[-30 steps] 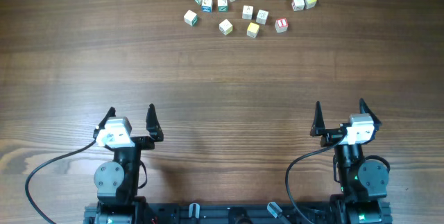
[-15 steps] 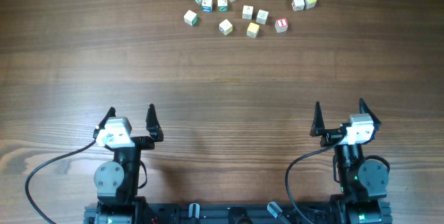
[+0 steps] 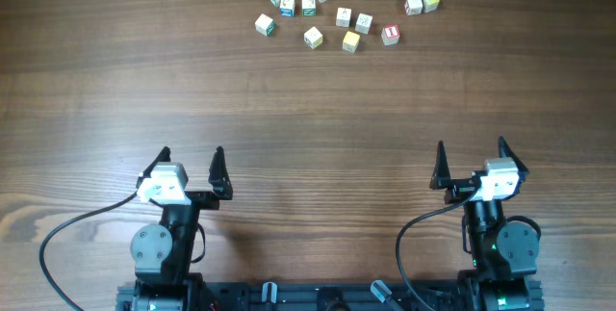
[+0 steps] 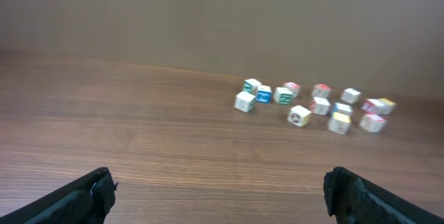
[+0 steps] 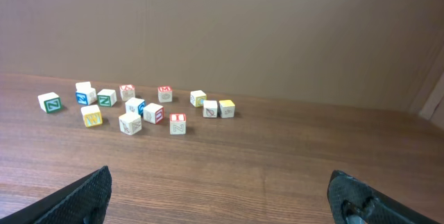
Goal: Form a tower
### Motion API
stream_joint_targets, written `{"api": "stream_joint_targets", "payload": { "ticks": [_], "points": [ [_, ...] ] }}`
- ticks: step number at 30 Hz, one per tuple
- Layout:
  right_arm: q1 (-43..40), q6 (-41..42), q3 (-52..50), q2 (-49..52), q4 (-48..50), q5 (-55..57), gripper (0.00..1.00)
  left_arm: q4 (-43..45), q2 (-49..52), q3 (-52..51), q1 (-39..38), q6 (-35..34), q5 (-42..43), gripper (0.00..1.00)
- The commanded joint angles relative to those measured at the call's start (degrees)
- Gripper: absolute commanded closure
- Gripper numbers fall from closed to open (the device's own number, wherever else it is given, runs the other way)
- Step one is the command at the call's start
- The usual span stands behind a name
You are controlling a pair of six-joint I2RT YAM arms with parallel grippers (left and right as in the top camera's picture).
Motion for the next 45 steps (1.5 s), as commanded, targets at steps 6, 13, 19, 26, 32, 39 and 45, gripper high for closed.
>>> {"api": "stream_joint_targets", "payload": {
  "ticks": [6, 13, 19, 26, 32, 39, 45],
  "points": [
    [0.3, -0.7, 0.0, 0.0, 0.2, -0.7, 0.0, -8.2, -0.3, 8.9, 0.3, -4.6, 10.5, 0.0],
    [0.3, -0.7, 0.0, 0.0, 0.2, -0.7, 0.0, -11.2, 3.2, 17.3, 0.3, -4.6, 10.6, 0.0],
    [0.3, -0.7, 0.0, 0.0, 0.2, -0.7, 0.0, -11.3, 10.0, 22.4, 0.3, -4.6, 10.6, 0.0],
    [0.3, -0.7, 0.0, 0.0, 0.2, -0.7, 0.0, -12.5, 14.4, 24.0, 0.3, -4.6, 12.1, 0.0],
    [0.3, -0.7, 0.0, 0.0, 0.2, -0.7, 0.0, -16.0, 14.4, 24.0, 0.4, -4.2, 11.6, 0.0],
    [0.3, -0.7, 0.0, 0.0, 0.2, -0.7, 0.0, -14.3, 14.4, 24.0, 0.4, -4.6, 12.7, 0.0],
    [0.3, -0.7, 0.0, 0.0, 0.2, -0.7, 0.0, -14.1, 15.6, 25.6, 0.4, -6.2, 12.7, 0.0]
  ]
}}
